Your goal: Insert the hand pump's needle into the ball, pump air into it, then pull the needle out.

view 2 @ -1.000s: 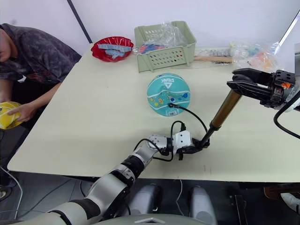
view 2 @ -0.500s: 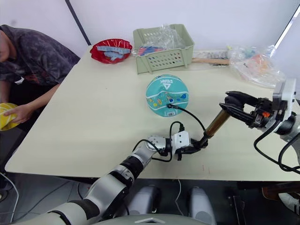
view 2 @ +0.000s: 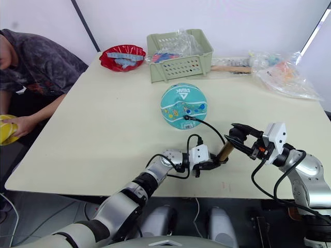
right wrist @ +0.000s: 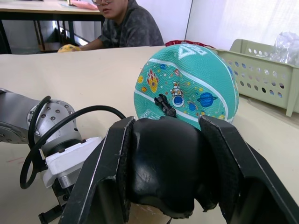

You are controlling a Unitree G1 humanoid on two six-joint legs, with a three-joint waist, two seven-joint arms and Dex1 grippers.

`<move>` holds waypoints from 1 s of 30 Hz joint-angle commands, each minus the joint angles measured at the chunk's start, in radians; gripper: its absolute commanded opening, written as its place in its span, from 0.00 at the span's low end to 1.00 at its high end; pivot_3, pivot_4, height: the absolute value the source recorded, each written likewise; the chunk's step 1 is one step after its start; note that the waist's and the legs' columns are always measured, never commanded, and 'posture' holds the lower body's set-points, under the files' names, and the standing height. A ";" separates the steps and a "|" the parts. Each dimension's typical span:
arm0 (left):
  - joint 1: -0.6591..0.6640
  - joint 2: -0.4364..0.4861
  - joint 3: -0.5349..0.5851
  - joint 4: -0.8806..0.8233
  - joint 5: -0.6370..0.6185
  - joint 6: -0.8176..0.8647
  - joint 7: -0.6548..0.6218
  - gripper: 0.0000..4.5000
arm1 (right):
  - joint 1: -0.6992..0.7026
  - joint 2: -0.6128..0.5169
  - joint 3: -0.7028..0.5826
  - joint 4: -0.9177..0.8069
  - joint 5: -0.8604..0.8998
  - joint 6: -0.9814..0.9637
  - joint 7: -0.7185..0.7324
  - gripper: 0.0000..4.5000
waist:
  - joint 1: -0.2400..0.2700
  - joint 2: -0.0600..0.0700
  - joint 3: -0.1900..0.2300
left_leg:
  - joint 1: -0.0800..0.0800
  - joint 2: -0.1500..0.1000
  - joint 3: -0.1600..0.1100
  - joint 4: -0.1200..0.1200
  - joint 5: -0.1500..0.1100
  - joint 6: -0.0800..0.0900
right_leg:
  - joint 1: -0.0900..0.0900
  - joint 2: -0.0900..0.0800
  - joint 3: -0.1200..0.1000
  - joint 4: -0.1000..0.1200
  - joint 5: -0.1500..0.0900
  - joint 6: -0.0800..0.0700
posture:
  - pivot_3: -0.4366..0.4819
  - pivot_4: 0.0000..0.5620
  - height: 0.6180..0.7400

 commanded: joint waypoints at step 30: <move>0.034 0.021 -0.063 0.075 0.070 0.013 -0.043 0.22 | -0.406 -0.433 -0.365 -0.065 0.466 0.552 0.013 0.36 | 0.003 0.009 0.007 | -0.014 -0.001 -0.001 0.002 0.000 0.000 | -0.010 -0.002 -0.001 -0.001 0.001 0.000 | 0.48 0.27 1.00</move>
